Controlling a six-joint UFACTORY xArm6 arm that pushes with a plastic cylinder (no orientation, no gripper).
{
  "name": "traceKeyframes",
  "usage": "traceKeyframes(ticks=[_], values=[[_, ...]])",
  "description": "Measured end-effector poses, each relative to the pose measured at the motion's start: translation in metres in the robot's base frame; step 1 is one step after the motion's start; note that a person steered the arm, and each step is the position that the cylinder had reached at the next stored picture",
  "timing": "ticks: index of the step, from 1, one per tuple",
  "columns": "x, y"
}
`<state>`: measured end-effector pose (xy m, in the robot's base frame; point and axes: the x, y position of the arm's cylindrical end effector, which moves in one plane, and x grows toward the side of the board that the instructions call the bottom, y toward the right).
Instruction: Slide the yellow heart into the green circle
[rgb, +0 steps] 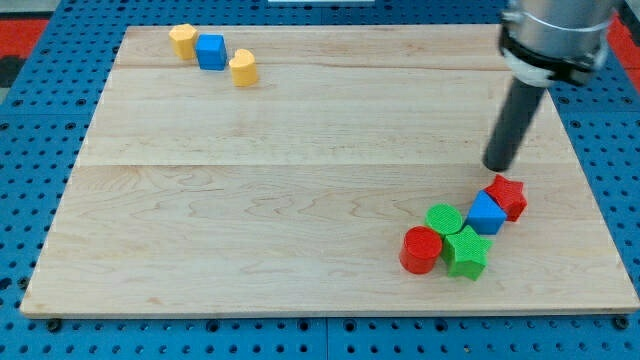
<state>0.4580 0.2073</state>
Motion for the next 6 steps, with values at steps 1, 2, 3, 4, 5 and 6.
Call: traceKeyframes(ticks=[1,2,3,4,5,6], values=[[0.030,0.011],[0.035,-0.007],[-0.004,-0.006],[-0.087,-0.008],[-0.172,-0.040],[-0.237,-0.113]])
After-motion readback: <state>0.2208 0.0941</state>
